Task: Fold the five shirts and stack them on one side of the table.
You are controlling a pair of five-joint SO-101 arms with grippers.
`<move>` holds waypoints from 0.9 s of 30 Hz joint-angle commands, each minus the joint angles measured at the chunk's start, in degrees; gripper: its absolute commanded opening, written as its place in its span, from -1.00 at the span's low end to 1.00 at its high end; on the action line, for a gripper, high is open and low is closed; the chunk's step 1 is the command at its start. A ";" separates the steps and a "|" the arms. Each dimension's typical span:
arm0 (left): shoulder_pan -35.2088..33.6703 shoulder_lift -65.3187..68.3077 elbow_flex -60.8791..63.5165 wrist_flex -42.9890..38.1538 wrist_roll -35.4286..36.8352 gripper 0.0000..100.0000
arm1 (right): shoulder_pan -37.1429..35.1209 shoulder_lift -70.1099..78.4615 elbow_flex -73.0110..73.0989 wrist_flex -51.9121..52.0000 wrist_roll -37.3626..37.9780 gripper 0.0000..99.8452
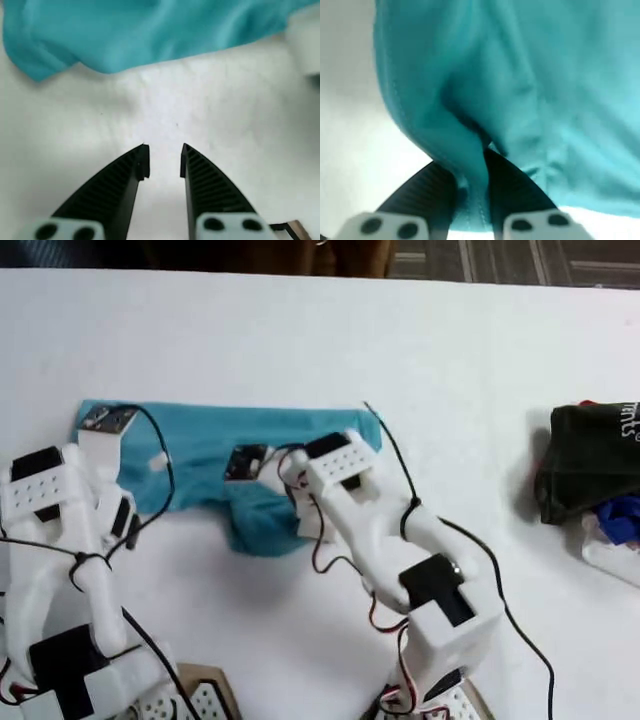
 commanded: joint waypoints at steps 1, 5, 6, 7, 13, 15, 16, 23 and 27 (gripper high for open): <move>0.18 -1.85 -1.80 0.18 0.44 -0.75 | 1.89 -0.22 -7.38 3.47 0.62 -0.96; 0.18 -1.85 -1.71 -0.18 0.44 -0.75 | 3.30 0.22 -13.45 5.14 0.62 -0.96; 0.26 -1.85 -1.89 -0.18 0.44 -0.75 | 3.56 0.31 -14.42 5.14 0.62 -0.96; 0.35 -1.85 -1.89 -0.18 0.44 -0.75 | 3.74 0.31 -15.56 5.14 0.62 -0.96; 0.35 -1.85 -1.80 -0.26 0.35 -0.75 | 4.09 1.71 -18.46 0.92 0.18 -0.96; 0.35 -1.85 -1.71 -0.26 0.35 -0.75 | 4.70 3.56 -18.55 -2.77 0.18 -0.96; 0.35 -1.85 -1.71 -0.26 0.35 -0.75 | 5.14 4.53 -18.64 -4.53 0.18 -0.96; 0.26 -1.85 -1.63 -0.26 0.18 -0.75 | 5.23 8.40 -18.73 -9.63 0.09 -0.96; 0.26 -1.85 -1.63 -0.26 0.35 -0.75 | 5.67 8.92 -18.73 -12.35 0.00 -0.96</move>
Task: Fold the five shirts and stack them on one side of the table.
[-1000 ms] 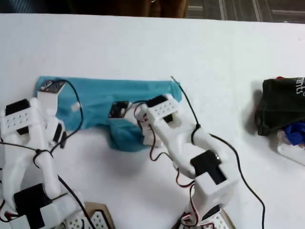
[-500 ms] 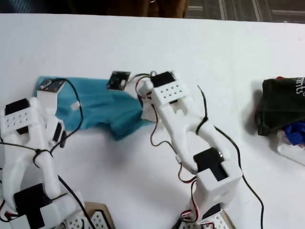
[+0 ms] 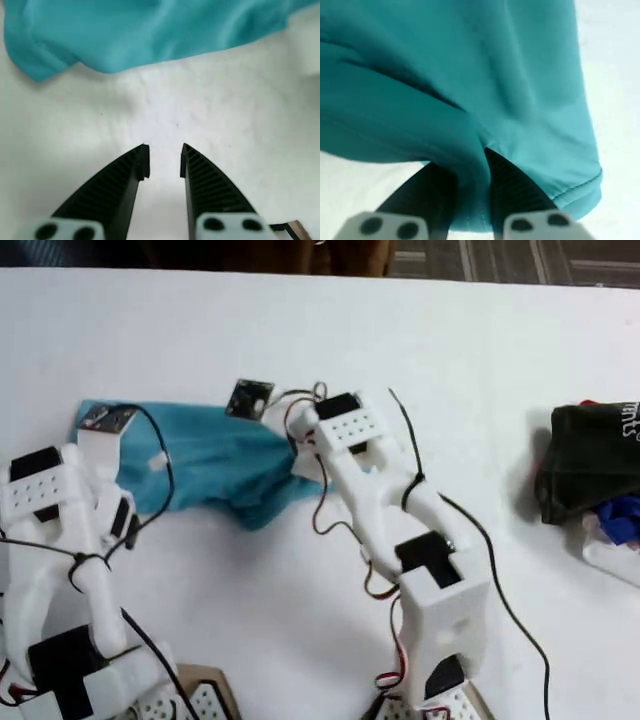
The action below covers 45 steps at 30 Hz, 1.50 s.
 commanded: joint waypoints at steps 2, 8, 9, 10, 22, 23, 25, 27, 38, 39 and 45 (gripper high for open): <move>0.35 -1.85 -1.63 -0.26 0.35 -0.75 | 0.57 -0.31 -2.29 -3.47 -1.76 -0.96; 0.35 -1.85 -1.71 -0.26 0.09 -0.75 | 0.31 -0.22 -2.11 -7.60 -5.36 -0.96; 0.35 -1.85 -1.71 -0.26 0.09 -0.75 | 0.22 -0.22 -2.11 -7.60 -5.36 -0.96; 0.35 -1.85 -1.71 -0.26 0.09 -0.75 | 0.22 -0.22 -2.02 -7.43 -5.36 -0.96; 0.35 -1.85 -1.80 -0.18 0.00 -0.75 | 1.27 6.46 -8.53 -6.99 -2.55 -0.26; 0.35 -1.85 -1.71 -0.18 0.00 -0.75 | 1.27 6.29 -9.93 -6.55 -2.55 -0.26; 0.35 -1.85 -1.71 0.00 0.00 -0.75 | 1.27 5.93 -13.01 -4.79 -2.55 -0.26; 0.35 -1.85 -1.80 0.18 0.00 -0.75 | 1.27 5.76 -16.62 -2.68 -2.37 -0.26; 0.35 -1.85 -2.07 0.00 0.09 -0.75 | 3.82 5.67 -28.31 16.31 -2.55 -0.30; 0.35 -1.85 -2.07 0.00 0.09 -0.75 | 4.18 5.67 -28.48 18.51 -2.55 -0.37; 0.35 -1.85 -2.07 -0.18 0.09 -0.75 | 6.46 5.93 -28.22 24.66 -2.73 -0.87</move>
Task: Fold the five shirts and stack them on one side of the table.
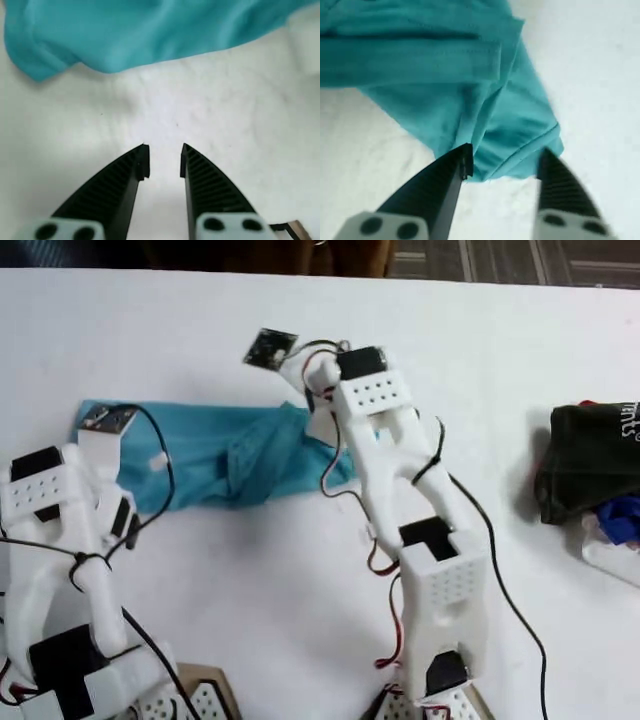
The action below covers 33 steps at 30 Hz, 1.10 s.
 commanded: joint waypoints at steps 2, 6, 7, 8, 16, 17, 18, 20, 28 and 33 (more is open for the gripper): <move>0.35 -1.85 -2.07 -0.18 0.00 -0.75 | 0.66 -0.57 -1.41 4.88 0.18 -0.90; 0.35 -1.85 -2.07 -0.18 0.00 -0.75 | -0.75 0.13 2.11 1.89 -1.58 -0.96; 0.26 -1.85 -2.07 -0.18 0.00 -0.75 | -1.71 0.48 2.90 0.66 -3.16 -0.97; 0.18 -1.85 -2.07 -0.18 0.00 -0.75 | -2.86 1.01 3.87 -0.92 -4.04 -0.96; 0.09 -1.85 -2.15 -0.26 0.00 -0.75 | -12.00 9.54 2.64 -11.03 -5.19 -0.96; 0.09 -1.85 -2.15 -0.26 0.00 -0.75 | -12.44 10.59 1.14 -11.38 -5.71 -0.96; 0.09 -1.85 -2.15 -0.26 0.00 -0.75 | -12.70 11.47 -0.62 -11.74 -6.86 -0.96; 0.09 -1.85 -2.15 -0.26 0.00 -0.75 | -12.88 12.70 -5.19 -11.74 -8.88 -0.96; 0.09 -1.85 -2.15 -1.14 -0.09 -0.75 | -12.97 20.44 -21.63 -11.38 -9.76 -0.96; 0.09 -1.85 -2.15 -2.73 -0.09 -0.75 | -13.05 24.92 -27.08 -11.38 -9.58 -0.96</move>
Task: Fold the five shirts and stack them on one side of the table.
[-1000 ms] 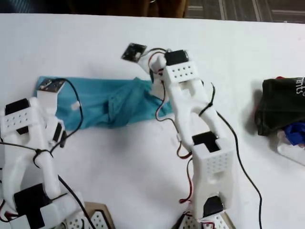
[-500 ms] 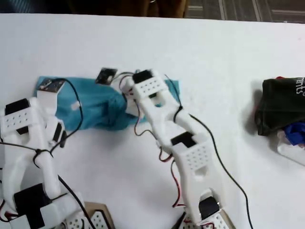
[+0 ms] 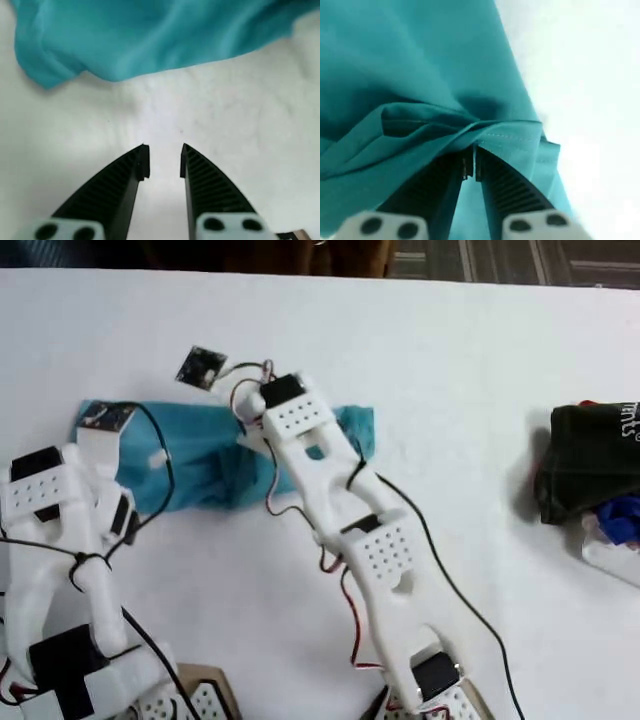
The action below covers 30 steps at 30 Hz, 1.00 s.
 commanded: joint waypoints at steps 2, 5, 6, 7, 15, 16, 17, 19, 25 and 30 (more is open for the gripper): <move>0.09 -1.85 -2.15 -0.62 -0.09 -0.75 | -1.80 1.19 -6.07 -0.48 -0.62 -0.96; 0.09 -1.85 -2.15 -0.62 -0.09 -0.75 | -3.91 1.10 -9.58 1.19 -0.35 -0.96; 0.09 -1.85 -2.15 -0.70 -0.09 -0.75 | -4.44 1.10 -10.81 1.54 -0.35 -0.96; 0.09 -1.85 -2.15 -0.97 -0.09 -0.75 | -4.70 1.10 -12.04 1.89 -0.35 -0.96; 0.09 -1.93 -2.15 -1.41 -0.09 -0.75 | 1.10 1.01 -23.56 16.48 -0.26 -0.96; 0.09 -1.93 -2.15 -1.41 -0.09 -0.75 | 2.15 1.01 -25.67 19.65 -0.26 -0.96; 0.09 -1.93 -2.15 -1.41 -0.09 -0.75 | 3.12 1.01 -27.69 23.08 -0.26 -0.96; 0.09 -1.93 -2.15 -1.32 -0.09 -0.75 | 4.88 1.45 -31.38 29.05 -0.26 -0.96; 0.09 -2.20 -1.63 -0.88 -0.09 -0.75 | 7.52 -1.36 -25.41 29.32 -0.53 -0.96; -2.02 -2.20 -1.71 -0.88 0.00 -0.75 | 3.91 -9.36 -8.18 29.23 -0.79 -0.96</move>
